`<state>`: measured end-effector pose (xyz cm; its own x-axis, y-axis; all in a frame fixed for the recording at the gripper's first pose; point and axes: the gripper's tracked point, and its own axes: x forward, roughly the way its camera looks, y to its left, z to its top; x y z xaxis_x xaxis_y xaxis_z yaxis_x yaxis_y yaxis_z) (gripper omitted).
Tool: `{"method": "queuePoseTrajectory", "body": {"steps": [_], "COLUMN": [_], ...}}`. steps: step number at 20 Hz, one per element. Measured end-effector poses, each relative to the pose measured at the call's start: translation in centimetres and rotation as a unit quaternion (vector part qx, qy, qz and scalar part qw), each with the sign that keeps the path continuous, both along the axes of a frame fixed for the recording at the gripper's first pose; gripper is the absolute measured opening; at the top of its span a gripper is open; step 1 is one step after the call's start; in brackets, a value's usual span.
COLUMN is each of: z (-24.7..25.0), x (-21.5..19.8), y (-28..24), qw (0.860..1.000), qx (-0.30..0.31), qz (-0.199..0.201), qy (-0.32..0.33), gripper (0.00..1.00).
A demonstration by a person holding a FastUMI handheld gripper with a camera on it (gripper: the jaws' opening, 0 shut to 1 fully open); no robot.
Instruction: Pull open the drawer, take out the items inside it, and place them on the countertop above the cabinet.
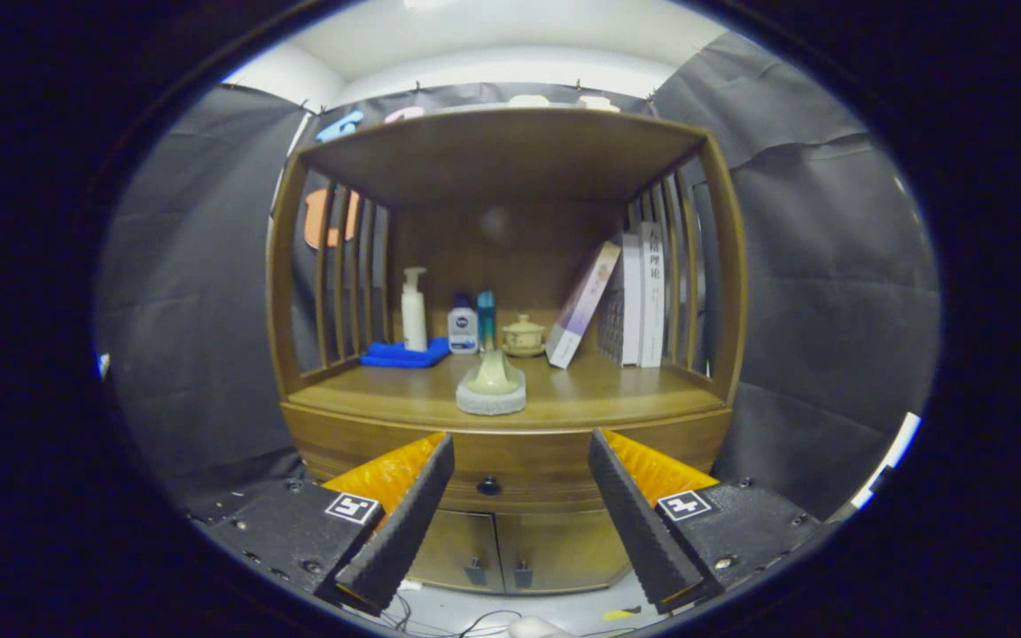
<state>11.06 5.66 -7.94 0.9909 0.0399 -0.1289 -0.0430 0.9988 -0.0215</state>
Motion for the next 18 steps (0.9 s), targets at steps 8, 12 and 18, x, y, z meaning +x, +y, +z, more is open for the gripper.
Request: {"method": "queuePoseTrajectory", "body": {"steps": [8,12,18], "z": [6.4,7.6,8.0], "x": [-9.1,-11.2,-11.7], "y": [-5.1,-8.5,-10.0], "qw": [0.998,0.996,0.994], "qx": [0.032,0.042,0.066], "qz": [-0.011,-0.023,-0.02], "qy": [-0.056,-0.08,-0.084], "gripper": [0.99,0.99,0.99]}}
